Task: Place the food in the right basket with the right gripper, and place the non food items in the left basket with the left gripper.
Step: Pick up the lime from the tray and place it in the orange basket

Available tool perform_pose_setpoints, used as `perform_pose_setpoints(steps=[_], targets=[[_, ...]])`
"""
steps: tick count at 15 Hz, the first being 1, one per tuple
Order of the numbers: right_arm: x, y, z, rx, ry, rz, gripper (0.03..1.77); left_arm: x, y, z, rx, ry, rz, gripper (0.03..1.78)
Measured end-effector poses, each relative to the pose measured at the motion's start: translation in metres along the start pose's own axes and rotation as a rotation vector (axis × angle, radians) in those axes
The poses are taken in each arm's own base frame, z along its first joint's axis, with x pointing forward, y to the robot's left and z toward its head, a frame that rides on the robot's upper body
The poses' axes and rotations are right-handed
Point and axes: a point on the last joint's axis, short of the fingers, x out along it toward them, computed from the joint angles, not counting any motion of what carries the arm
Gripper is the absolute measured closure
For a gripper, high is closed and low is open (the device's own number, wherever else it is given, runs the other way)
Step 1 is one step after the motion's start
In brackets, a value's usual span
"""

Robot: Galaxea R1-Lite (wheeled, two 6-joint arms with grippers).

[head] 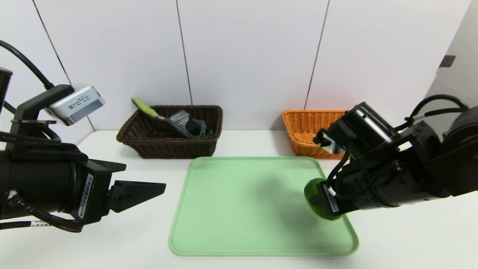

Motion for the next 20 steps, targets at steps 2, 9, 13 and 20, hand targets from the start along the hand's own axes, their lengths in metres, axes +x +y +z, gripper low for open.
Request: perform_pose_setpoints(steps=[2, 9, 13, 20], targets=[[-0.021, -0.006, 0.013, 0.033, -0.090, 0.016, 0.86, 0.000, 0.000, 0.000, 0.000, -0.001, 0.000, 0.12], [-0.053, -0.040, 0.066, 0.169, -0.367, -0.008, 0.86, 0.000, 0.000, 0.002, 0.002, -0.009, -0.001, 0.12], [-0.028, -0.069, 0.104, 0.242, -0.398, -0.086, 0.86, 0.002, -0.001, 0.003, 0.003, -0.019, -0.003, 0.12], [0.049, -0.113, 0.160, 0.332, -0.396, -0.203, 0.87, 0.004, 0.000, 0.003, 0.001, -0.011, -0.001, 0.12]])
